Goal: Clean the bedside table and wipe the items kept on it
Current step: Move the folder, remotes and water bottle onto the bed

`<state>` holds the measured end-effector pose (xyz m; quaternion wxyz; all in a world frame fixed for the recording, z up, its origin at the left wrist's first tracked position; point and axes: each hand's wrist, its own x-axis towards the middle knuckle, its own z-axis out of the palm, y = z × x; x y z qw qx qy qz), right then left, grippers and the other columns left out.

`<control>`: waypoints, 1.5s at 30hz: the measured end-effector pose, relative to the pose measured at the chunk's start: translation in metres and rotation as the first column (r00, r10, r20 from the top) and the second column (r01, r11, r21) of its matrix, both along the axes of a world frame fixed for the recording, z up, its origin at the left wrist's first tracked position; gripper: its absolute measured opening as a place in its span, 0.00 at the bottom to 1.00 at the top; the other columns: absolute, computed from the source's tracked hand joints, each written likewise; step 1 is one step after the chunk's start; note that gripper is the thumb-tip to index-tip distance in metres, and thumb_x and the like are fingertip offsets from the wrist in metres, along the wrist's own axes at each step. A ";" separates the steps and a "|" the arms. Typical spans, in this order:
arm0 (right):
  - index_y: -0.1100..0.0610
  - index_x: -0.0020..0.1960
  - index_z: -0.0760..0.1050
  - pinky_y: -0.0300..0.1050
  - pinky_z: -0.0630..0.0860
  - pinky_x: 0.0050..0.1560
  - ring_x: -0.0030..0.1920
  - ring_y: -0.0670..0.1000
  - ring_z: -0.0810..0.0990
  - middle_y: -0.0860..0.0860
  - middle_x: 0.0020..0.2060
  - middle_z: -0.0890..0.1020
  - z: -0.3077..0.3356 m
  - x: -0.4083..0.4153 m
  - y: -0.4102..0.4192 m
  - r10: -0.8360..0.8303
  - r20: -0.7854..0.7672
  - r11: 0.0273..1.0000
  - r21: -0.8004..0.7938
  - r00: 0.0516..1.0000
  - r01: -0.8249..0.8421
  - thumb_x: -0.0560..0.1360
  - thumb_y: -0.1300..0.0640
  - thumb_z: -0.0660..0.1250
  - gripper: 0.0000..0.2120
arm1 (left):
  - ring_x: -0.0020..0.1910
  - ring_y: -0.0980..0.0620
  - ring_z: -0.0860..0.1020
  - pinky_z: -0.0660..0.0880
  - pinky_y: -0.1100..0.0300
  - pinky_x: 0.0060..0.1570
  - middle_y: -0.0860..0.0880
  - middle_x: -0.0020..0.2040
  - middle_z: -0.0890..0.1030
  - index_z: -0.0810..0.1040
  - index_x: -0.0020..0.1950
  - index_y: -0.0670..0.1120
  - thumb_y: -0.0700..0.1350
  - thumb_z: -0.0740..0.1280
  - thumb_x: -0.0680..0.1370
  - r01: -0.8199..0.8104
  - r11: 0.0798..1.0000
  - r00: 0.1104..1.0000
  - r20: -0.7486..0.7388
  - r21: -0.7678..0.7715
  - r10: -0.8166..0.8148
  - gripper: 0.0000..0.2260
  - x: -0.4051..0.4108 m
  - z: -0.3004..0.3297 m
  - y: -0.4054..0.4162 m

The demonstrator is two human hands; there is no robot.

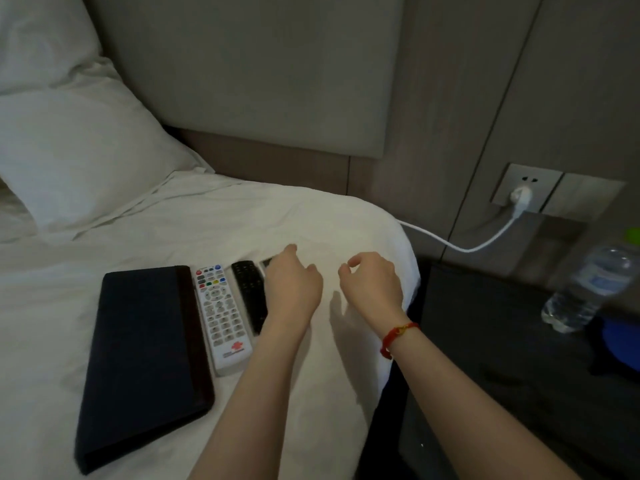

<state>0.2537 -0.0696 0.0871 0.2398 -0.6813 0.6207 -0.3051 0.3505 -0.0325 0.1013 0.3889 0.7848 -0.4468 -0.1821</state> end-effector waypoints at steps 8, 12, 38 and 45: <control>0.61 0.49 0.78 0.46 0.71 0.44 0.52 0.61 0.77 0.60 0.51 0.80 -0.022 -0.149 -0.046 -0.344 -0.108 0.935 0.055 0.933 0.351 0.75 0.54 0.61 0.12 | 0.66 0.44 0.71 0.63 0.60 0.64 0.41 0.67 0.74 0.68 0.70 0.41 0.38 0.60 0.78 0.254 0.964 0.966 -0.036 -0.085 -0.257 0.20 -0.128 -0.006 -0.062; 0.66 0.63 0.65 0.54 0.69 0.60 0.64 0.64 0.68 0.65 0.63 0.70 -0.039 -0.238 -0.070 -0.611 -0.076 0.788 0.039 0.788 0.615 0.74 0.53 0.66 0.24 | 0.65 0.43 0.73 0.64 0.60 0.61 0.40 0.64 0.76 0.70 0.68 0.41 0.39 0.64 0.75 0.447 0.891 0.885 -0.100 -0.082 -0.454 0.21 -0.207 -0.024 -0.099; 0.50 0.61 0.64 0.44 0.74 0.57 0.59 0.48 0.74 0.49 0.59 0.74 -0.101 -0.351 -0.094 -0.310 0.409 0.945 0.036 0.859 0.324 0.65 0.60 0.75 0.30 | 0.48 0.52 0.81 0.78 0.57 0.50 0.52 0.46 0.83 0.77 0.48 0.51 0.51 0.78 0.61 0.444 0.831 0.803 -0.264 -0.334 -0.535 0.19 -0.358 -0.068 -0.163; 0.44 0.67 0.62 0.47 0.69 0.63 0.64 0.46 0.70 0.47 0.65 0.70 -0.109 -0.311 -0.049 -0.177 0.371 0.983 0.102 0.912 0.150 0.62 0.56 0.77 0.38 | 0.42 0.47 0.84 0.81 0.49 0.45 0.45 0.42 0.85 0.82 0.46 0.44 0.44 0.79 0.61 0.261 0.907 0.610 -0.672 -0.329 -0.419 0.15 -0.267 -0.040 -0.140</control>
